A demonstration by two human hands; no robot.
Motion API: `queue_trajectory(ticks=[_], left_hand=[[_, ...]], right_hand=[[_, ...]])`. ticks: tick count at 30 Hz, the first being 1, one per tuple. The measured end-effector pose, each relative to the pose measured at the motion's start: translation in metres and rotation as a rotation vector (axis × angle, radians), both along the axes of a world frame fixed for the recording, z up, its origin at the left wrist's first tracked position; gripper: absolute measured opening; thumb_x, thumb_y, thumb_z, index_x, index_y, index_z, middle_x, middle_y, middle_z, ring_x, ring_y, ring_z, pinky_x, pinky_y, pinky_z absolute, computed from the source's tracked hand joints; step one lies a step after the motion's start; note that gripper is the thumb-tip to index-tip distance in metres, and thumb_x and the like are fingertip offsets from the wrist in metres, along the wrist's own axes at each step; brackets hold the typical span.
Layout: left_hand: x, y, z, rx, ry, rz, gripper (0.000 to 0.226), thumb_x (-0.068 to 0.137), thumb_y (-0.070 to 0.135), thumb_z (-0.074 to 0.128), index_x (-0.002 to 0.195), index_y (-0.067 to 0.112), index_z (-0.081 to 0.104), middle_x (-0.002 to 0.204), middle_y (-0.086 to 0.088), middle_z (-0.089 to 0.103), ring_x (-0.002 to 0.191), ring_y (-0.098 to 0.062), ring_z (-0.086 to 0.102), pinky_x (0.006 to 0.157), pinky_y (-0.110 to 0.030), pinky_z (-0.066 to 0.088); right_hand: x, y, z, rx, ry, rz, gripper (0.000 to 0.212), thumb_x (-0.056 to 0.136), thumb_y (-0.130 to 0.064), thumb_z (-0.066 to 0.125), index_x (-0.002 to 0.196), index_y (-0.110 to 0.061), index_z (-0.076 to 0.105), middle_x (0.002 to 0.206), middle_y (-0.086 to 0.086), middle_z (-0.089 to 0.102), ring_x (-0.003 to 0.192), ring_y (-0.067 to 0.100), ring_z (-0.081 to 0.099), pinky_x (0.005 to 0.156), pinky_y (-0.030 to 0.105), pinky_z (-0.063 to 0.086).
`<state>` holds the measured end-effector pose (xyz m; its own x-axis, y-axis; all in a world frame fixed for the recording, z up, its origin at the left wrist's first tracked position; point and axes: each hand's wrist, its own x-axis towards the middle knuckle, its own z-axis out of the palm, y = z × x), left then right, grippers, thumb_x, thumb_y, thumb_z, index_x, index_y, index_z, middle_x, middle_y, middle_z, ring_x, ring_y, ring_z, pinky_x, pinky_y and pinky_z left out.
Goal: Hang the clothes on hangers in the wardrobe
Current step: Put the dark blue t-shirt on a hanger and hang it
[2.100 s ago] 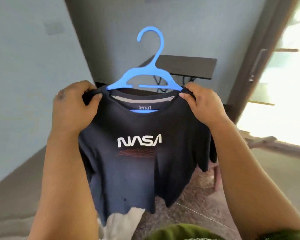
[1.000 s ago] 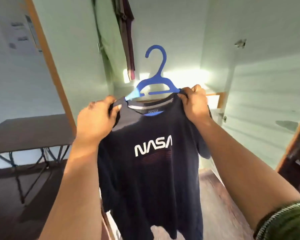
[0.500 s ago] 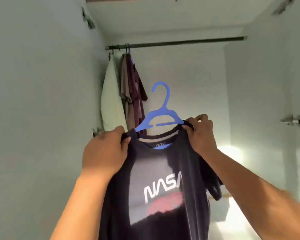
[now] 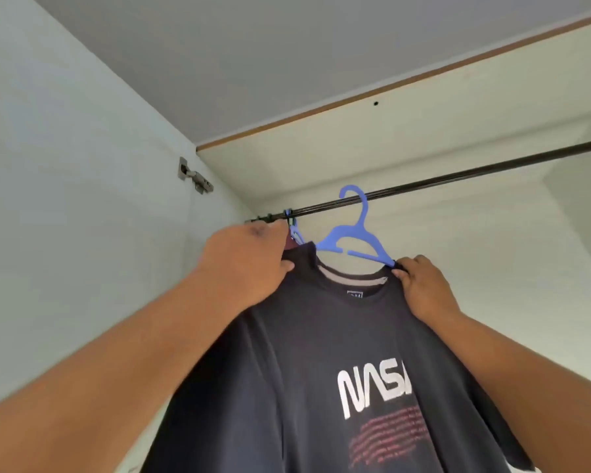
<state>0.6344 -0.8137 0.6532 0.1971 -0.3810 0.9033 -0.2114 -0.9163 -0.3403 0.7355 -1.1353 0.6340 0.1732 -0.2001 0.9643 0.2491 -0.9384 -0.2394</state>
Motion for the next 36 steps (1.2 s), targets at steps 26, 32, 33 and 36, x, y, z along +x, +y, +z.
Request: queue_trajectory(ticks=[26, 32, 33, 36], left_hand=[[0.288, -0.117, 0.169, 0.094, -0.149, 0.435, 0.02, 0.098, 0.018, 0.038, 0.098, 0.022, 0.057, 0.099, 0.0, 0.056, 0.084, -0.022, 0.049, 0.069, -0.03, 0.035], [0.303, -0.12, 0.222, 0.053, -0.097, 0.52, 0.03, 0.099, 0.024, 0.041, 0.122, 0.021, 0.06, 0.127, -0.003, 0.058, 0.114, -0.027, 0.055, 0.082, -0.035, 0.042], [0.301, -0.117, 0.229, 0.035, -0.091, 0.528, 0.032, 0.098, 0.024, 0.041, 0.123, 0.021, 0.06, 0.128, -0.004, 0.057, 0.114, -0.027, 0.055, 0.086, -0.036, 0.043], [0.288, -0.106, 0.233, -0.005, -0.047, 0.536, 0.035, 0.1, 0.026, 0.04, 0.127, 0.015, 0.059, 0.132, -0.007, 0.056, 0.117, -0.029, 0.054, 0.098, -0.039, 0.044]], right_hand=[[0.348, -0.039, 0.174, -0.017, 0.246, -0.023, 0.025, 0.096, -0.015, 0.042, 0.114, -0.016, 0.06, 0.114, 0.011, 0.059, 0.093, 0.026, 0.054, 0.082, 0.033, 0.046], [0.369, -0.034, 0.225, -0.043, 0.158, -0.034, 0.025, 0.097, -0.017, 0.043, 0.114, -0.017, 0.06, 0.114, 0.012, 0.059, 0.093, 0.027, 0.053, 0.078, 0.031, 0.043], [0.368, -0.031, 0.234, -0.057, 0.128, -0.033, 0.024, 0.097, -0.018, 0.043, 0.114, -0.018, 0.06, 0.114, 0.013, 0.059, 0.094, 0.027, 0.053, 0.077, 0.031, 0.042], [0.365, -0.016, 0.252, -0.149, 0.129, -0.042, 0.023, 0.097, -0.02, 0.045, 0.115, -0.018, 0.059, 0.114, 0.013, 0.059, 0.104, 0.03, 0.056, 0.077, 0.032, 0.042]])
